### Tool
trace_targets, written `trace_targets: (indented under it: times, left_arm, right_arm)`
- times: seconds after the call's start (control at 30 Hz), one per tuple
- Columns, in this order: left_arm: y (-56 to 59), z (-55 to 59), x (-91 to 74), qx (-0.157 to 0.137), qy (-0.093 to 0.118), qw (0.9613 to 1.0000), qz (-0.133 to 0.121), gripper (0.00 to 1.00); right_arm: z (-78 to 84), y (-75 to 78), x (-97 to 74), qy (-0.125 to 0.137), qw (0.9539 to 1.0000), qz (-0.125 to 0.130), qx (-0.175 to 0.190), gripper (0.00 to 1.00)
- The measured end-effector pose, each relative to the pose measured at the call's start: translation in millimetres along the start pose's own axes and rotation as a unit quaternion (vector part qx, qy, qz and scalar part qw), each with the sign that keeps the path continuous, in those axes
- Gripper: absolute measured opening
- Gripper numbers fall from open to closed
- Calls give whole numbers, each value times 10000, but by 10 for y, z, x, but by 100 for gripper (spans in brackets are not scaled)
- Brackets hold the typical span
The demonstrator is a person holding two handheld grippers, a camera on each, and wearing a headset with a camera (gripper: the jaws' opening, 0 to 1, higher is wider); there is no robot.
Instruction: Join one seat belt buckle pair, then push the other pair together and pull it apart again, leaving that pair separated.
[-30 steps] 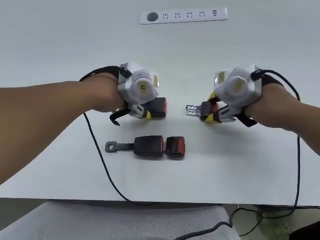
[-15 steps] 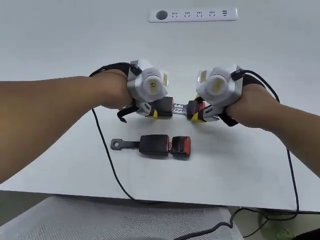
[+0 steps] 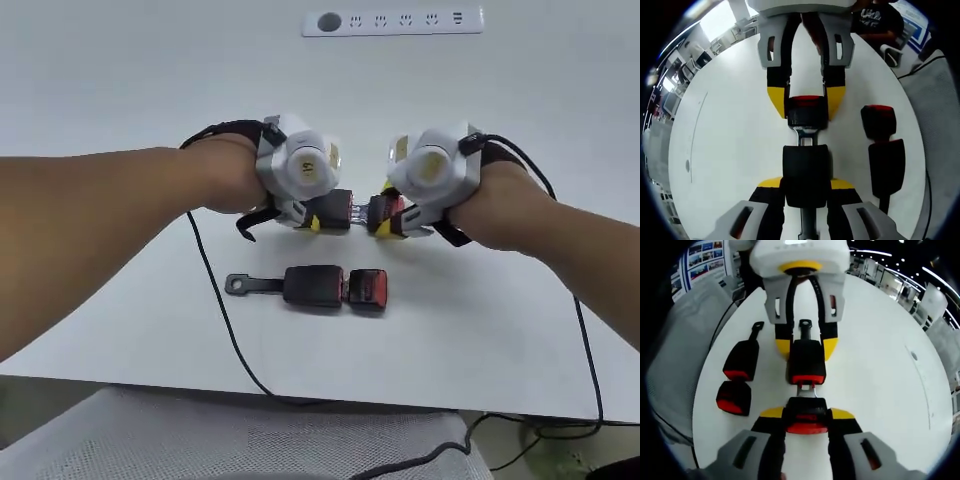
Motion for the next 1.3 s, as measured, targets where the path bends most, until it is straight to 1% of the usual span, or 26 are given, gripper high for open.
trace_targets:
  times: [0.1,0.27,0.37,0.43,0.53,0.73,1.3]
  left_arm:
    - [-5,-3,8,20,-16,10000,12,32]
    - [-13,-1,23,29,-62,9999,82,32]
    - [-13,4,21,-5,-23,10000,53,32]
    - [-15,16,21,-133,-8,9999,21,32]
    - [-11,29,16,-175,67,9998,2,32]
    - [-9,36,26,-170,87,9998,13,32]
    - [-11,34,25,-141,7,9999,73,32]
  right_arm:
    - [-17,6,7,91,9999,-54,6,31]
    - [-44,-6,15,84,9999,-66,-18,30]
    - [-104,-19,67,160,9999,-38,43,30]
    - [-146,-9,81,167,9998,3,59,30]
    - [-126,-25,48,209,9998,-1,62,30]
    - [-112,-42,30,224,9997,-37,57,31]
    - [-72,-38,32,188,9998,-33,85,32]
Point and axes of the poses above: the centre of the closed fingertips' face, and the gripper's own axes: x roughly forward along the fingers, y roughly to its right, z roughly out of its underside, the point moved 2 cm from there along -x, roughly backward along the fingers, and after that the axes turned 8 degrees about -z, right-handed, at the moved point
